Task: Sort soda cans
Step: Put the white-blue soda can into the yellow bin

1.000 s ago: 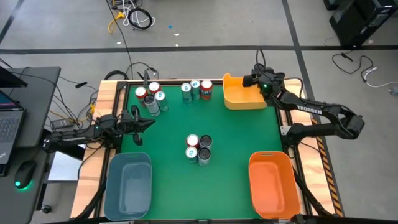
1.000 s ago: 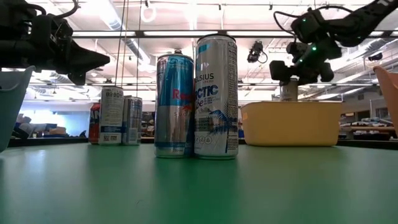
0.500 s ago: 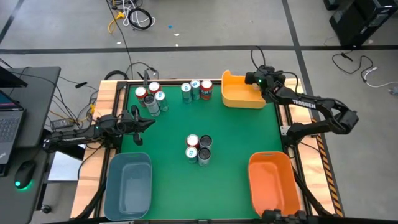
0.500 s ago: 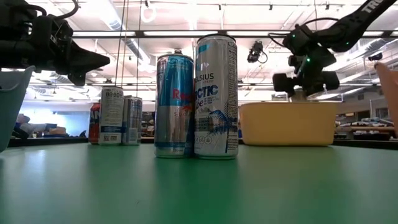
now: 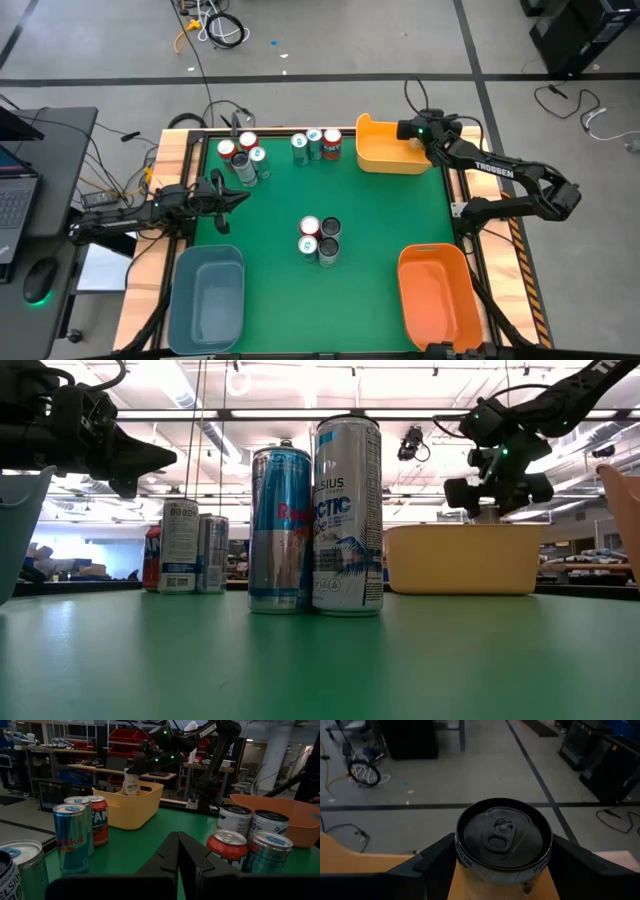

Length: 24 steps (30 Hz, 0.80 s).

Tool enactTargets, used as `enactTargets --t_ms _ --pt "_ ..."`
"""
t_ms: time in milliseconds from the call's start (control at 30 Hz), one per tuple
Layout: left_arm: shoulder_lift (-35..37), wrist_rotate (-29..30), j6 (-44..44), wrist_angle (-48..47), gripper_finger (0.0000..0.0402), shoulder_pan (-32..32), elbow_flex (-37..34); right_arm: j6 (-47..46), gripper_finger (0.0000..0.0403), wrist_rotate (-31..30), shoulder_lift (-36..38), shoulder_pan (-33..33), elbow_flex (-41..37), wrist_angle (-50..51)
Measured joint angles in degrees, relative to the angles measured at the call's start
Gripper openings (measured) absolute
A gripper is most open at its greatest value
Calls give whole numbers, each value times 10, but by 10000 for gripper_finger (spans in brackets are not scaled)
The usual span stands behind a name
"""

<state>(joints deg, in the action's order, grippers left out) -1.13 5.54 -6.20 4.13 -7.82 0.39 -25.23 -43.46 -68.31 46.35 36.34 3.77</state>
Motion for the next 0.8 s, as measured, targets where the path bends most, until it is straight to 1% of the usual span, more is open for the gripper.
enactTargets --t_ms 167,267,633,800 --pt "0 0 0 0 10 0 0 -7 272 1 0 0 0 28" --pt "0 0 0 0 10 0 0 -7 277 12 0 0 0 36" --pt "0 0 -1 0 10 0 0 16 335 28 1 -1 1 35" --pt "0 0 -1 0 10 0 0 33 347 31 4 -1 1 36"
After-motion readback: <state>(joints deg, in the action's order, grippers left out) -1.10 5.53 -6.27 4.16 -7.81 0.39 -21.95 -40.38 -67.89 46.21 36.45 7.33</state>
